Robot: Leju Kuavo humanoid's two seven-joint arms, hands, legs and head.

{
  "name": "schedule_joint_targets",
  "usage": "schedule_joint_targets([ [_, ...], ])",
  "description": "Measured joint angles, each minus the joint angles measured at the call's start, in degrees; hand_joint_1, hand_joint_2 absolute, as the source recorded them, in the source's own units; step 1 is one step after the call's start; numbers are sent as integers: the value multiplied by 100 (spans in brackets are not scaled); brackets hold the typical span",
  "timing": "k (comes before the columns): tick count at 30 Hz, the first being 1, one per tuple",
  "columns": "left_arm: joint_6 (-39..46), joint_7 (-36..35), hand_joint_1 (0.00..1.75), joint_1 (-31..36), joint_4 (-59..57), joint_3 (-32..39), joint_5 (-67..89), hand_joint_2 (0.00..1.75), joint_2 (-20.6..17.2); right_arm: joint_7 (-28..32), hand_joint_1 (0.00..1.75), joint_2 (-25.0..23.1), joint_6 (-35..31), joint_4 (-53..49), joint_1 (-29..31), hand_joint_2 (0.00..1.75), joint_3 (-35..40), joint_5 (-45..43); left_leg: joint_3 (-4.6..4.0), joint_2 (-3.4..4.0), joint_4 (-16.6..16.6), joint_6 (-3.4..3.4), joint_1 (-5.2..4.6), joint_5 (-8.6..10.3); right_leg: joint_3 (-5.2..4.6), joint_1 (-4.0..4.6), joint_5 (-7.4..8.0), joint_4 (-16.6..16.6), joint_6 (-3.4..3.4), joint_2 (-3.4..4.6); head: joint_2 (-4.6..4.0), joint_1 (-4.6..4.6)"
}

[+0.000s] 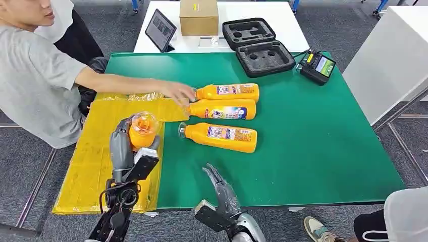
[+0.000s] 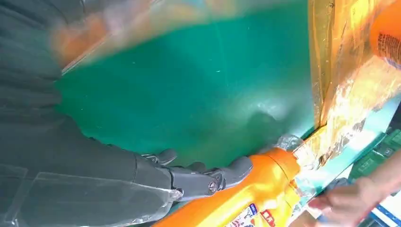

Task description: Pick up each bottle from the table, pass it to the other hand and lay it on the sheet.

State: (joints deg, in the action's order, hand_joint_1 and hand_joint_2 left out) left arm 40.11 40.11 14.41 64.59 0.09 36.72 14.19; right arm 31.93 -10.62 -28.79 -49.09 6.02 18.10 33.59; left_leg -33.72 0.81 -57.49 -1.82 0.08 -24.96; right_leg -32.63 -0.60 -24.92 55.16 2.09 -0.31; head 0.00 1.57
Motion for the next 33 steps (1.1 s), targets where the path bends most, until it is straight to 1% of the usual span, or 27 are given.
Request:
schedule_joint_targets([
  [5, 0, 2, 175, -1, 136, 505, 1854, 175, 194, 20, 0, 0, 0, 0, -4, 175, -26, -17, -1, 1, 0, 0, 0, 0, 0, 0, 0, 0, 0, 1, 0, 0],
  [12, 0, -68, 175, 58, 280, 1159, 3498, 175, 417, 74, 0, 0, 4, 2, -6, 175, -48, -63, 0, 1, 0, 0, 0, 0, -1, 1, 0, 0, 0, 0, 0, 0],
  [18, 2, -403, 175, 125, 140, 1412, 4074, 175, 496, 98, 0, 0, 29, 2, -3, 175, -63, -68, 0, 0, 0, 0, 0, 0, 0, 0, 0, 0, 0, -1, 0, 0],
  [20, 0, -746, 175, 162, 44, 1429, 4457, 175, 496, 107, 0, 0, 44, 2, 2, 175, -63, -68, -1, 0, 0, 0, 0, 0, 0, 0, 0, 0, 0, 0, 0, 0],
  [22, 0, -1284, 175, 179, -50, 1337, 4896, 175, 459, 111, 0, 0, 55, 2, 10, 175, -63, -66, -2, 0, 0, 0, 0, 0, 0, 0, 0, 0, 0, 0, 0, 0],
  [23, 0, -1446, 175, 180, -85, 1282, 4933, 175, 417, 111, 0, 0, 61, 2, 14, 175, -63, -61, -2, 0, 0, 0, 0, 0, -1, 0, 0, 0, 0, 0, 0, 0],
  [26, 0, -2694, 175, 296, -558, 781, 5088, 175, 148, 122, 0, -2, 140, 13, 62, 175, -63, -68, -2, 0, 0, 0, 0, 0, 0, 1, 0, 0, 0, 0, 0, -2],
  [28, 0, -2913, 175, 320, -810, 523, 5092, 175, -70, 131, 0, -2, 160, 24, 103, 175, -65, -68, 1, 2, 0, 1, 1, 1, -2, 1, 0, 0, 0, 1, 0, 2],
  [31, 0, -3318, 175, 420, -1201, 169, 5116, 175, -177, 192, 0, -9, 164, 57, 134, 175, -68, -68, -5, -3, 1, 1, 1, 6, 0, 1, 0, 2, 0, -10, 0, 0],
  [33, 0, -3430, 175, 486, -1458, 37, 5116, 175, -262, 221, 0, -18, 184, 79, 168, 175, -63, -90, -5, -2, 1, 1, 1, 6, -1, 1, 0, 2, 0, -7, 0, 0],
])
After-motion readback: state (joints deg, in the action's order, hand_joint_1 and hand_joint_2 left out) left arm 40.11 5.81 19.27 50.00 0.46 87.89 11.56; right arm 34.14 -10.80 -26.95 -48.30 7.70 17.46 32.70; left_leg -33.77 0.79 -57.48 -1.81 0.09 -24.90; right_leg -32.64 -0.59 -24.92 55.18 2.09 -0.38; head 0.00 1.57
